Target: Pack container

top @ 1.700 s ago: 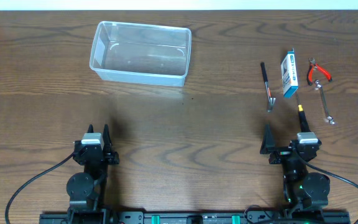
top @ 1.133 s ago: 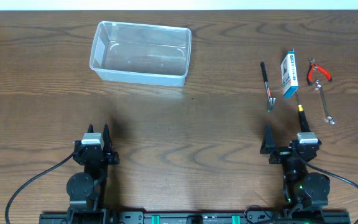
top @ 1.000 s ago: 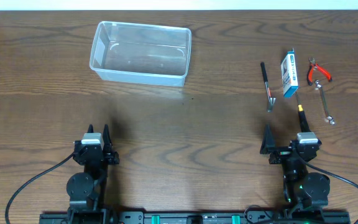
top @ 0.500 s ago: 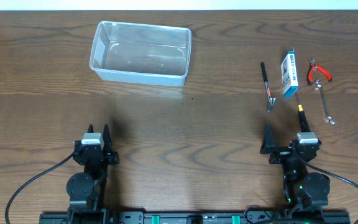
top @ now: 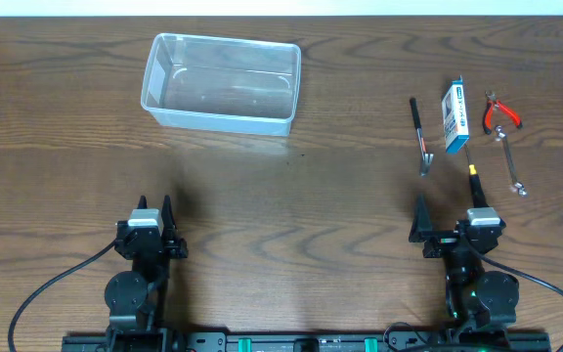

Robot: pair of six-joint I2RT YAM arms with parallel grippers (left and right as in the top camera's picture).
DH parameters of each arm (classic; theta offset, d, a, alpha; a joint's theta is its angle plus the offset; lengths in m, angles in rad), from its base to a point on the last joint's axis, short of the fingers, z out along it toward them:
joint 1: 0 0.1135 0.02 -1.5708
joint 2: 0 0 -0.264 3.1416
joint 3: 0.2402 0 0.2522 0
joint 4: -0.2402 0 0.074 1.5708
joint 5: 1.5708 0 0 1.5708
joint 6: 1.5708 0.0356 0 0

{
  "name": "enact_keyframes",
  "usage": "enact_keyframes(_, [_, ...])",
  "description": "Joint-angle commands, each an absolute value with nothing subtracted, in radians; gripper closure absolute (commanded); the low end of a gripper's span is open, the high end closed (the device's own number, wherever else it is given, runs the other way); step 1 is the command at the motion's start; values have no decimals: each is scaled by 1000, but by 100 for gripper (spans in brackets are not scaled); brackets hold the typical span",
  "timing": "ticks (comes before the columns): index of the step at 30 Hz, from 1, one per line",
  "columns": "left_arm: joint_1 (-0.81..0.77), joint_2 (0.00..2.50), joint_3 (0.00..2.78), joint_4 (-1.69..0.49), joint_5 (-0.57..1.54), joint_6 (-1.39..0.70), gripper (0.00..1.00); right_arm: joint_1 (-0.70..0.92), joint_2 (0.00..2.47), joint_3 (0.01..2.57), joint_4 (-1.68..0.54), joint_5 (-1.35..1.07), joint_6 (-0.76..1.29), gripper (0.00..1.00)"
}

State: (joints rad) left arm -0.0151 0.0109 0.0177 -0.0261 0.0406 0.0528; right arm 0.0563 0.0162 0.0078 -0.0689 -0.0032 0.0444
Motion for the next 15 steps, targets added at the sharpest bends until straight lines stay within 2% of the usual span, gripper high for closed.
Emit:
enact_keyframes(1, [-17,5,4,-70,-1,63,45,48,7,6,-66,20,36,1])
enact_keyframes(2, [-17,5,4,-70,-1,63,2,48,7,6,-56,22,36,1])
enact_keyframes(15, [-17,5,4,-66,-1,63,2,48,18,34,-9,-30,88,1])
